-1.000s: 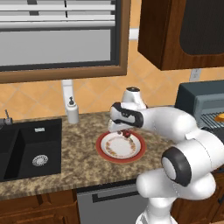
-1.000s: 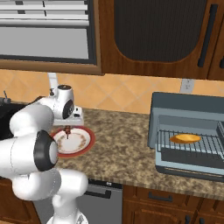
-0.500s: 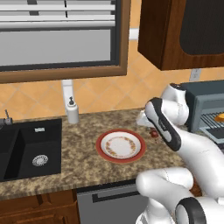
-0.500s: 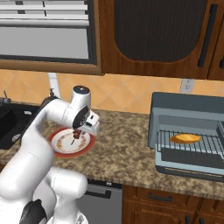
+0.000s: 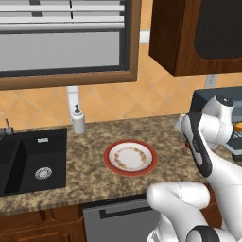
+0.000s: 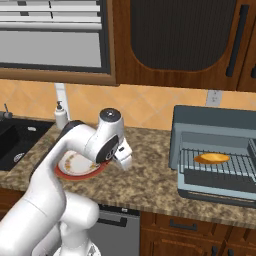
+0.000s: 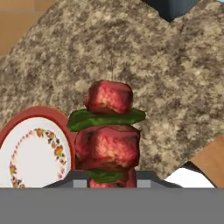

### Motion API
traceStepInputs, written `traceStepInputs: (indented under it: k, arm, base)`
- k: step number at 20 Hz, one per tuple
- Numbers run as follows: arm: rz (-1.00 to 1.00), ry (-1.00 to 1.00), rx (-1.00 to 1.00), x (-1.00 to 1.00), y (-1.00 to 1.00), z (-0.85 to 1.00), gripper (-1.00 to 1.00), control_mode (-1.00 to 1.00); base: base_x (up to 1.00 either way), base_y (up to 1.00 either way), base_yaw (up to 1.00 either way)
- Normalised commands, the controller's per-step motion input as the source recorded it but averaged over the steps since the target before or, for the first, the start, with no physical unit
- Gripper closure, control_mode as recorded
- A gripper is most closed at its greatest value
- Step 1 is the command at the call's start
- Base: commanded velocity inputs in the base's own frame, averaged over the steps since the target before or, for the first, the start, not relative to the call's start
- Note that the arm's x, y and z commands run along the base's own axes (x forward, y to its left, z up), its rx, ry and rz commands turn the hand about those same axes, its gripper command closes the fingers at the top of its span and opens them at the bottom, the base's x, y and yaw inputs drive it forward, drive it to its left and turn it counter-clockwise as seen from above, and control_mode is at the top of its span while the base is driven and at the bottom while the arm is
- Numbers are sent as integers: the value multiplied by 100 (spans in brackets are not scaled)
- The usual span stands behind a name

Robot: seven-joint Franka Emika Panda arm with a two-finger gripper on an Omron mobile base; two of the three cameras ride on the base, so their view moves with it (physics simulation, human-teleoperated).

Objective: Pick up the kebab skewer and baguette bread, and place them inside the toaster oven. Close the toaster oven door and start by setting the timer.

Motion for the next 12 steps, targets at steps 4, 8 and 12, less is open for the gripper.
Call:
traceStepInputs:
  k: [4, 8, 12]
  arm:
    - [-64, 0, 11, 6, -95, 0, 100, -100]
    - [-51, 3, 13, 18, -99, 12, 100, -100]
    - [-22, 14, 19, 9, -100, 37, 100, -100]
  base:
    - [0, 0, 0]
    - [0, 0, 0]
    - [0, 0, 0]
